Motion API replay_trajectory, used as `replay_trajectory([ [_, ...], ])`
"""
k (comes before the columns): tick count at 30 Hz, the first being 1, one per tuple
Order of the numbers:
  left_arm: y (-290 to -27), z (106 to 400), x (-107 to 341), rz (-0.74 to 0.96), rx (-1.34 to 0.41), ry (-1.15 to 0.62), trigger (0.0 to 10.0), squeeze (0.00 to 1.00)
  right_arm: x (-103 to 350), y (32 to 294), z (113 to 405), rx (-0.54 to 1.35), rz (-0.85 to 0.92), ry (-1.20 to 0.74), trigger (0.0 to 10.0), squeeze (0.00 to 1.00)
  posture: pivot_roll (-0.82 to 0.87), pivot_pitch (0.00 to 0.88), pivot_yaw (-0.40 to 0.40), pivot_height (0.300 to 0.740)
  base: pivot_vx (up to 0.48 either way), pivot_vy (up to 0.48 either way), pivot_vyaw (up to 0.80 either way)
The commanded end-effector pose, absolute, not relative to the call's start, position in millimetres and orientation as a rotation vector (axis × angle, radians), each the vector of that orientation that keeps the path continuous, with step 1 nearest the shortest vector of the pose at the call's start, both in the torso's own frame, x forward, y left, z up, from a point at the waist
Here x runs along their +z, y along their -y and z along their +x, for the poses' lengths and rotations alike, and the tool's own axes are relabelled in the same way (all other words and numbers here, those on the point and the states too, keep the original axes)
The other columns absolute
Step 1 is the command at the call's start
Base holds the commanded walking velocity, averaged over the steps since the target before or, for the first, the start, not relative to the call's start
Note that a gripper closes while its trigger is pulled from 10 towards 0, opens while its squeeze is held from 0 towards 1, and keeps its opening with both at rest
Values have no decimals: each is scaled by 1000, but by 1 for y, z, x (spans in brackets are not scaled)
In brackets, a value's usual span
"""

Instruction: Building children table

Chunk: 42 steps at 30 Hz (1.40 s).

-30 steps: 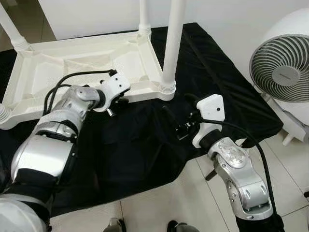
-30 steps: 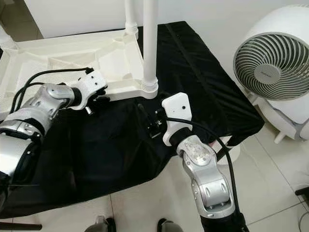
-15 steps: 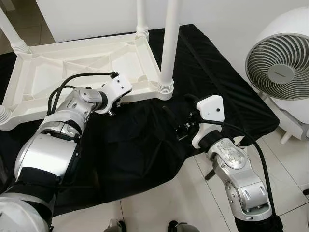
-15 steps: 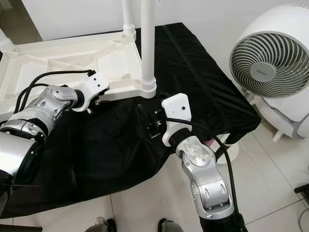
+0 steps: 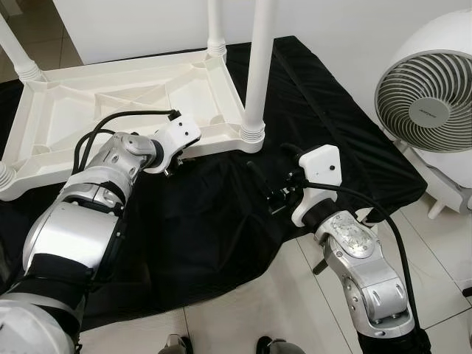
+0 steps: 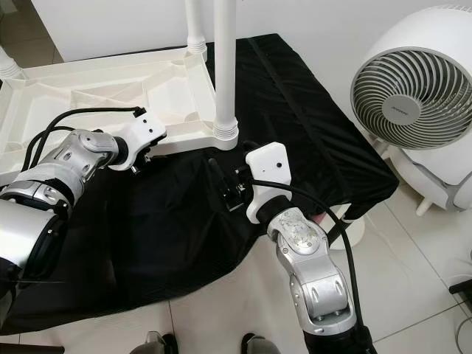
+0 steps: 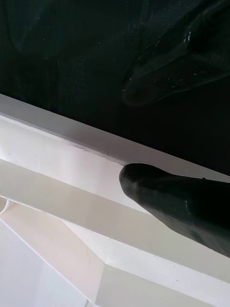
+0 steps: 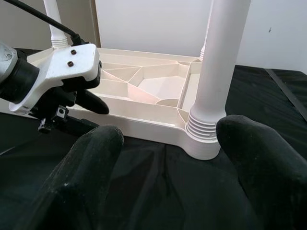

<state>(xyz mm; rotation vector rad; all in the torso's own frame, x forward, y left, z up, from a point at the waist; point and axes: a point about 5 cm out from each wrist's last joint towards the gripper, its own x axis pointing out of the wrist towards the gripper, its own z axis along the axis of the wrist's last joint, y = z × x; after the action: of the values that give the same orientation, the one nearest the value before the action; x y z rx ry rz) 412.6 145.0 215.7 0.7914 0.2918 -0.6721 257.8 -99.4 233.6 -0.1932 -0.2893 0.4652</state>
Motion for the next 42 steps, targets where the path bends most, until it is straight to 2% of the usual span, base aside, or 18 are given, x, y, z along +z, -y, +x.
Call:
replay_trajectory([
  [1,-157,415,204,804,-495,-297,10000,0,234,97,254,477,-191,292,10000,0,-163,196,66,740,0,0,0],
  [2,-158,416,207,794,-466,-274,10000,1000,235,96,254,477,-190,293,10000,0,-164,197,65,740,0,0,0],
  [8,-160,416,207,798,-448,-275,10000,1000,235,97,254,468,-189,293,10000,0,-168,201,69,740,0,0,0],
  [9,-160,416,206,810,-430,-271,10000,0,235,97,253,467,-187,293,10000,0,-170,203,70,740,0,0,0],
  [13,-163,418,208,816,-362,-242,10000,0,235,97,253,464,-187,292,10000,0,-177,211,72,740,0,0,0],
  [18,-162,417,204,778,-381,-265,10000,0,235,98,252,460,-189,289,10000,0,-185,218,73,740,0,0,0],
  [19,-160,416,202,749,-409,-282,3922,0,235,99,251,457,-190,287,10000,0,-187,219,74,740,0,0,0],
  [20,-160,416,202,749,-409,-282,3922,0,235,99,251,457,-190,287,10000,0,-187,219,74,740,0,0,0],
  [21,-159,415,202,722,-453,-300,0,0,235,99,251,455,-190,285,10000,0,-187,218,76,740,0,0,0],
  [28,-155,412,204,702,-579,-323,0,0,234,100,250,452,-190,284,10000,0,-186,215,78,740,0,0,0],
  [37,-163,399,199,755,-886,-378,0,0,233,97,252,474,-190,285,10000,0,-157,191,65,740,0,0,0],
  [41,-162,396,197,756,-942,-373,0,0,233,96,252,475,-190,285,10000,0,-157,187,67,740,0,0,0],
  [42,-159,393,198,741,-999,-352,1608,0,233,96,252,476,-190,285,10000,0,-157,183,69,740,0,0,0],
])
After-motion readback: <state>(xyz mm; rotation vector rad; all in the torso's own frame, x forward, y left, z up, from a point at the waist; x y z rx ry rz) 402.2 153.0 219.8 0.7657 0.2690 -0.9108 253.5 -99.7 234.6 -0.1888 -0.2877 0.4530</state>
